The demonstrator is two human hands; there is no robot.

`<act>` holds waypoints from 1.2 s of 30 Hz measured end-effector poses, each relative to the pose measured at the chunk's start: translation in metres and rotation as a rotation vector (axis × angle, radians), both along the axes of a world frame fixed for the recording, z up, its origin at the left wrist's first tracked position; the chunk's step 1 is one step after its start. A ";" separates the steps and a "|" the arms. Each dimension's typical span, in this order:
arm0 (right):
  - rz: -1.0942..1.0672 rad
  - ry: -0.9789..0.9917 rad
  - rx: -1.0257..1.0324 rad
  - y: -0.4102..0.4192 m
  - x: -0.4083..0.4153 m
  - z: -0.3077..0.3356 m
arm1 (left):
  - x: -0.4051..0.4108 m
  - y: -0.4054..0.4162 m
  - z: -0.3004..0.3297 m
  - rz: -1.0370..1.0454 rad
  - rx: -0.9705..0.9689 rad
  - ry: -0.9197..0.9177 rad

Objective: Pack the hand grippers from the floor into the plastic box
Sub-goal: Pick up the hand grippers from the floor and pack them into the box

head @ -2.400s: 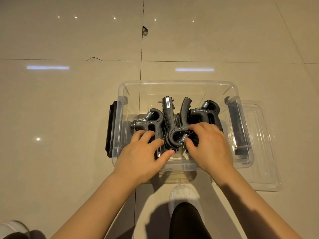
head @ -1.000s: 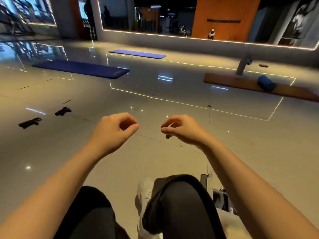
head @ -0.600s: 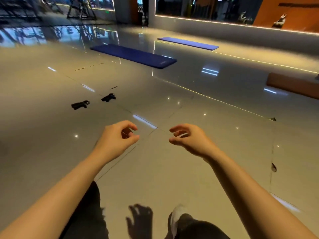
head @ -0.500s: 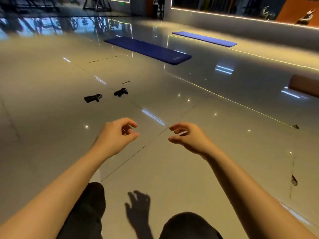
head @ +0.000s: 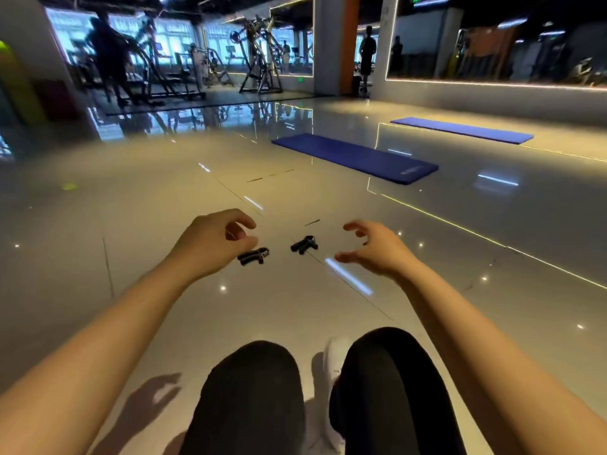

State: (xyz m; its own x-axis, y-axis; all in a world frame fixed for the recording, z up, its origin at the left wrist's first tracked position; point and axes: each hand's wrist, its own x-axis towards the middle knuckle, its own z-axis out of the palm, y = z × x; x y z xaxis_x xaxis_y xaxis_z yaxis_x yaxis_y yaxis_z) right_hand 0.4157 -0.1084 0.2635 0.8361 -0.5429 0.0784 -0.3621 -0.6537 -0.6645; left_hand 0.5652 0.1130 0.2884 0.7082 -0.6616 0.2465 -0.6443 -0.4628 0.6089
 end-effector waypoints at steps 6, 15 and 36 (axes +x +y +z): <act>0.031 0.026 0.007 -0.065 0.117 -0.016 | 0.123 -0.063 -0.032 0.049 0.046 0.054; 0.011 0.205 -0.058 -0.150 0.289 -0.057 | 0.315 -0.125 -0.078 0.090 0.170 0.113; 0.520 0.860 -0.651 -0.342 0.580 -0.378 | 0.593 -0.282 -0.406 0.126 0.667 0.297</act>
